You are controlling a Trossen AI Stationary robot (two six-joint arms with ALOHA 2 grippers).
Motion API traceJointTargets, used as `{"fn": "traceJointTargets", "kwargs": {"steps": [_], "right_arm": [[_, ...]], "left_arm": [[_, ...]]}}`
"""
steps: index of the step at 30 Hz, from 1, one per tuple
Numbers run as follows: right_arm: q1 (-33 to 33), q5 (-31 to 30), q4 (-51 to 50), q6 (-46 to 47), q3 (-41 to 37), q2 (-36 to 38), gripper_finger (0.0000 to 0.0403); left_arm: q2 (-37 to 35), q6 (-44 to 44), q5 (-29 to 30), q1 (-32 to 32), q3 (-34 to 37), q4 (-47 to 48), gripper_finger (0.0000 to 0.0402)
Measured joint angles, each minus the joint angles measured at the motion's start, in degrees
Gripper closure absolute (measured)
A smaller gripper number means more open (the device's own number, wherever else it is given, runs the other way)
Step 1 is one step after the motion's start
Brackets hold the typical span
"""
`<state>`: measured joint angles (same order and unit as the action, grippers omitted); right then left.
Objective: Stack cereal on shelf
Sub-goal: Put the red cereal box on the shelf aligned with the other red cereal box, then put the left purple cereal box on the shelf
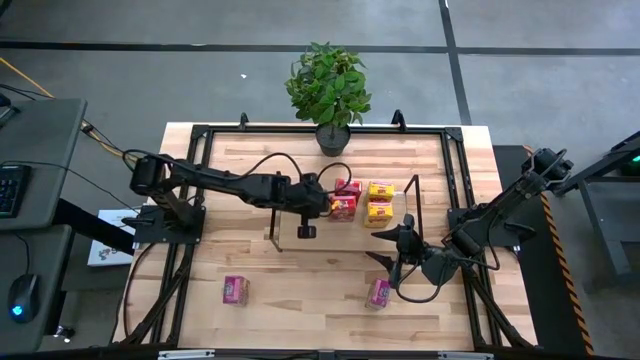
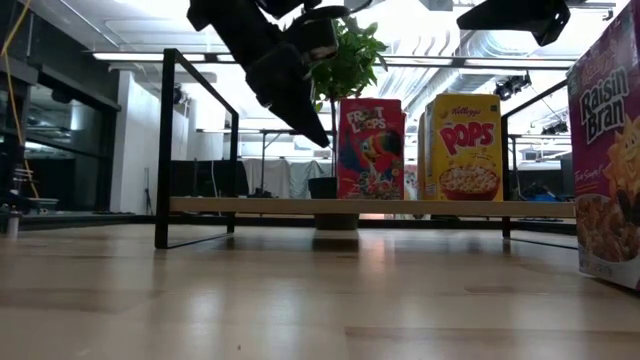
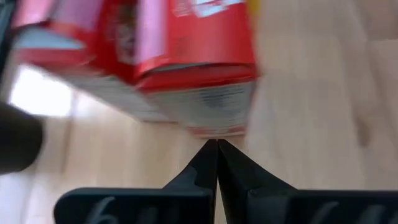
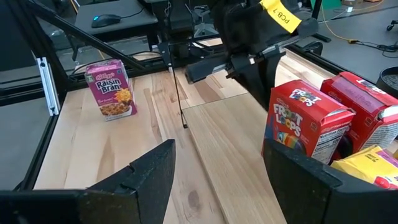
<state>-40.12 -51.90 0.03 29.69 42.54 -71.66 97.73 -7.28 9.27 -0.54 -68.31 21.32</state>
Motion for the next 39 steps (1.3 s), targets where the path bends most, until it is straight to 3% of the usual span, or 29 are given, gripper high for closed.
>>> {"fn": "traceJointTargets", "kwargs": {"steps": [2, 31, 39], "right_arm": [[0.0, 0.0, 0.02, 0.01, 0.0, 0.0, 0.0167], [0.0, -0.13, 0.15, 0.03, 0.0, 0.0, 0.0167], [0.0, -0.13, -0.09, -0.06, -0.02, 0.0, 0.0167]], "left_arm": [[0.2, -0.31, -2.3, 0.09, 0.0, -0.37, 0.0401], [0.25, -1.96, -2.43, 1.34, 0.0, -8.94, 0.0401], [-5.26, -1.24, -1.12, 1.33, -0.08, 0.53, 0.0401]]}}
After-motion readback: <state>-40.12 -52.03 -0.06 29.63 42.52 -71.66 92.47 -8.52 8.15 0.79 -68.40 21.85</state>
